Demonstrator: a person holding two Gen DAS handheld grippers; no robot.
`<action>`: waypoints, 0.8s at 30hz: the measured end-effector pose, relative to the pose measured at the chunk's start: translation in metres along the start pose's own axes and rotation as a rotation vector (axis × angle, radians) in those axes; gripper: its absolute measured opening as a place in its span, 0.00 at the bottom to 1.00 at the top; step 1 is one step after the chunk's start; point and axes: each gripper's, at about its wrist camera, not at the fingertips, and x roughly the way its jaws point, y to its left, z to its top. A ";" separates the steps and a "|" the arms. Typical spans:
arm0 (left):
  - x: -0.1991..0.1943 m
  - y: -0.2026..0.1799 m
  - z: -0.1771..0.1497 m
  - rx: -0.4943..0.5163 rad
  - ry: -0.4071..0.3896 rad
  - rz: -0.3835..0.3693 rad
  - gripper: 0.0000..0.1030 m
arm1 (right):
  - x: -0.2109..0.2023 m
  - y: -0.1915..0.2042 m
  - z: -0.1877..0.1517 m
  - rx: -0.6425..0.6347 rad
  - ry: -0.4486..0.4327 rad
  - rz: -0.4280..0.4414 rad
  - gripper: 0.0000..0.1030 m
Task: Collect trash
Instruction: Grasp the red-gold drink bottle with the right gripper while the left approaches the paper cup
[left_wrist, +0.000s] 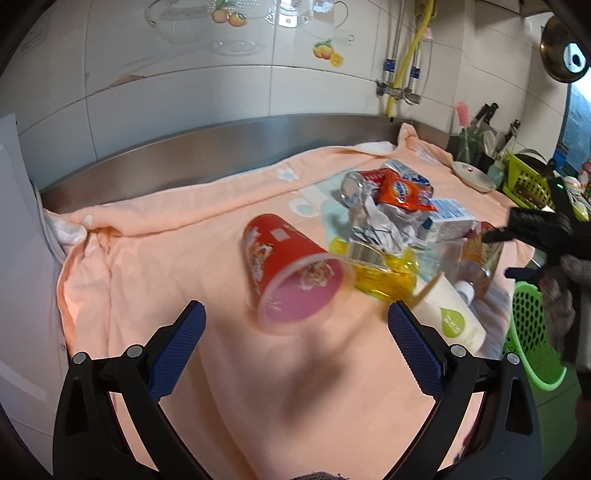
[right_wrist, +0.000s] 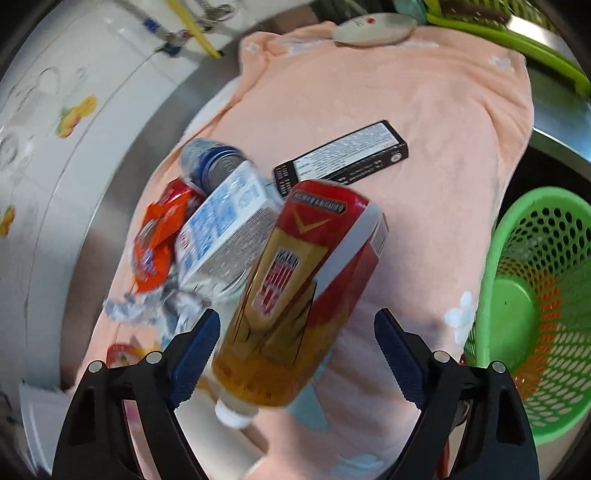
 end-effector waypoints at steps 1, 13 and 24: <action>0.000 -0.003 -0.001 0.002 0.005 -0.005 0.94 | 0.003 0.000 0.002 0.011 0.004 -0.002 0.79; 0.011 -0.040 -0.012 -0.011 0.088 -0.084 0.94 | 0.039 -0.019 0.012 0.195 0.111 0.102 0.71; 0.048 -0.085 -0.012 -0.108 0.221 -0.161 0.94 | 0.016 -0.010 0.014 -0.064 0.073 0.131 0.70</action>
